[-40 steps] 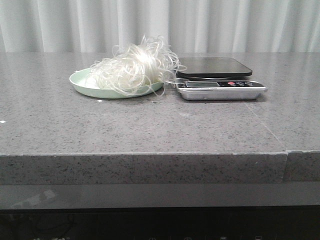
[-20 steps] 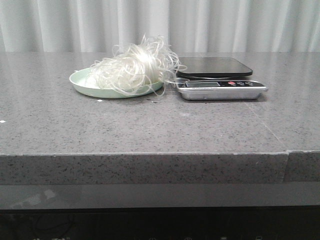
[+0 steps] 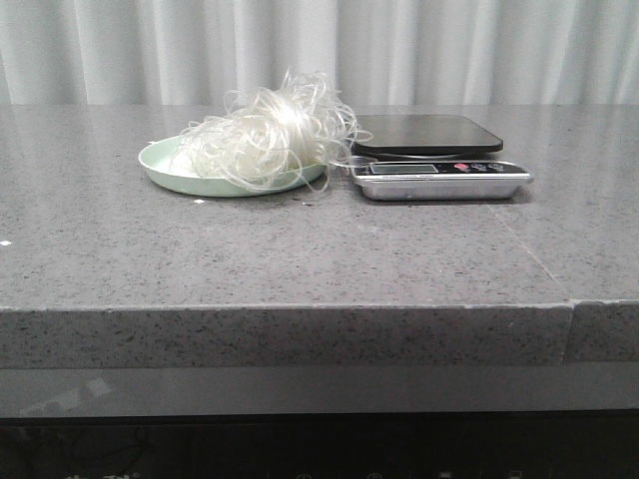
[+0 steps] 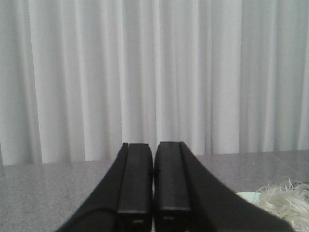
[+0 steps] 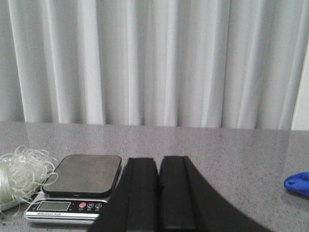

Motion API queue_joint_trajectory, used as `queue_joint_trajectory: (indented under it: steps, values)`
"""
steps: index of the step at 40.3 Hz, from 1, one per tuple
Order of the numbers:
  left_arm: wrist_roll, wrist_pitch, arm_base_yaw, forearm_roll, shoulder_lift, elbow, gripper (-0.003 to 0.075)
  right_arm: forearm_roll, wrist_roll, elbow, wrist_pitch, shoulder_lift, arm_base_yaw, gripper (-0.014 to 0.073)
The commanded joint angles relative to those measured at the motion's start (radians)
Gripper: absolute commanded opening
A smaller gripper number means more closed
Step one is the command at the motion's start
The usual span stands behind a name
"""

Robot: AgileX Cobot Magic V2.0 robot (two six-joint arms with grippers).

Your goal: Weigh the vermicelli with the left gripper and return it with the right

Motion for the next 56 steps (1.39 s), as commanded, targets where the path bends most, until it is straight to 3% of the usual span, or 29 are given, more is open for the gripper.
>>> queue_joint_trajectory:
  steps: [1,18,33,37,40,43,47,51,56]
  values:
    - [-0.008,0.036,-0.009,-0.007,0.112,-0.114,0.0157,-0.008,-0.003,-0.106,0.019,0.103,-0.003,0.0140]
    - [-0.008,0.223,-0.009,-0.007,0.401,-0.159,0.0157,-0.008,-0.003,-0.183,0.190,0.401,-0.003,0.0140]
    - [-0.008,0.275,-0.009,-0.007,0.535,-0.157,0.0157,-0.008,-0.003,-0.183,0.201,0.540,-0.003,0.0141]
    - [-0.008,0.279,-0.009,-0.007,0.563,-0.157,0.0158,-0.008,-0.003,-0.183,0.201,0.550,-0.003,0.0192]
    - [-0.008,0.279,-0.009,-0.007,0.574,-0.157,0.0169,-0.008,-0.004,-0.183,0.201,0.550,-0.003,0.0300]
    - [-0.008,0.268,-0.009,-0.007,0.574,-0.157,0.0235,-0.008,-0.004,-0.183,0.201,0.550,-0.003,0.0431]
    - [-0.008,0.253,-0.009,-0.010,0.574,-0.157,0.0405,-0.008,-0.004,-0.183,0.201,0.552,-0.003,0.0550]
    - [-0.008,0.248,-0.009,-0.021,0.574,-0.157,0.0540,-0.008,-0.004,-0.183,0.201,0.556,-0.003,0.0552]
    - [0.004,0.231,-0.009,-0.049,0.589,-0.157,0.0552,-0.008,-0.004,-0.183,0.202,0.556,-0.003,0.0549]
